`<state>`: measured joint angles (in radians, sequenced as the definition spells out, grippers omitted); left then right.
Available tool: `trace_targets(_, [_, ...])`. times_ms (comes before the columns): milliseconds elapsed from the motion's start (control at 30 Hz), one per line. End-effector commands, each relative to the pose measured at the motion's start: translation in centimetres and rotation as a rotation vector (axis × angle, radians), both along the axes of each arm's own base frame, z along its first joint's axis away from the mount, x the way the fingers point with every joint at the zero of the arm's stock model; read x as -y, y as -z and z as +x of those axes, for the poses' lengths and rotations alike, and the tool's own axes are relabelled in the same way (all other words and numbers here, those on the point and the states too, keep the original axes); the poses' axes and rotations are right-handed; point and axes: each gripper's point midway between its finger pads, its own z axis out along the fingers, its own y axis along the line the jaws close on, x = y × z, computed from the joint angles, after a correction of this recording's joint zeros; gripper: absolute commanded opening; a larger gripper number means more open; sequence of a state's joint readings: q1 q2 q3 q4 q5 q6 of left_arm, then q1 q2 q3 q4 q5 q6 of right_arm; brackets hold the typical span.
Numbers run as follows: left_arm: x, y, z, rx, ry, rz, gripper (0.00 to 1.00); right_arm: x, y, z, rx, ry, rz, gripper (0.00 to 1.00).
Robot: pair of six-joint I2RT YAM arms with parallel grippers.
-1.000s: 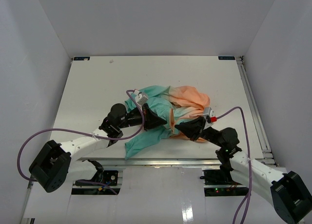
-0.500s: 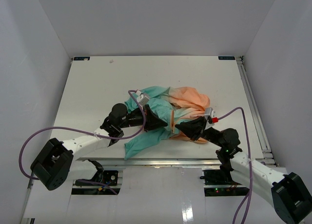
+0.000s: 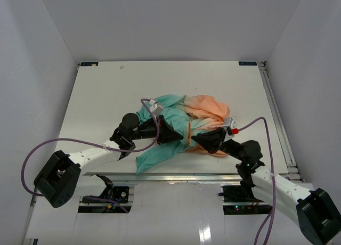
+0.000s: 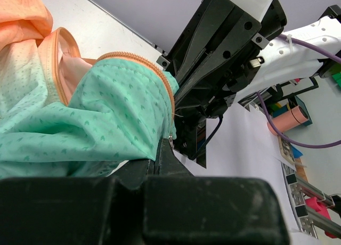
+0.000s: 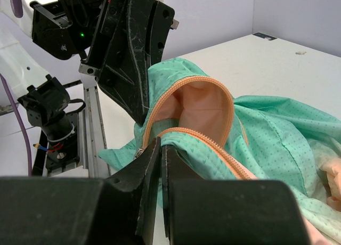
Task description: Zip up the jacket
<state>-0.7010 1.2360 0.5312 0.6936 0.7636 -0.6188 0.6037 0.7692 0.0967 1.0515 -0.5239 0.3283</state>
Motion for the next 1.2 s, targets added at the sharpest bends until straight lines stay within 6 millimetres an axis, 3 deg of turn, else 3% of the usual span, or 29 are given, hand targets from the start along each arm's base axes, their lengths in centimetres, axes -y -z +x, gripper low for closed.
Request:
trace_targets(0, [0.0, -1.2, -0.4, 0.027, 0.025, -0.027, 0.00, 0.3, -2.5, 0.1, 0.108, 0.027, 0.054, 0.08])
trace_targets(567, [0.1, -2.3, 0.9, -0.102, -0.054, -0.030, 0.00, 0.3, -3.1, -0.9, 0.214, -0.007, 0.043, 0.08])
trace_targets(967, [-0.5, -4.2, -0.1, -0.071, -0.043, -0.099, 0.00, 0.2, -3.4, -2.5, 0.271, -0.077, 0.046, 0.08])
trace_targets(1167, [-0.4, -4.0, -0.5, -0.060, -0.014, -0.102, 0.00, 0.3, -3.6, -3.1, 0.285, -0.092, 0.059, 0.08])
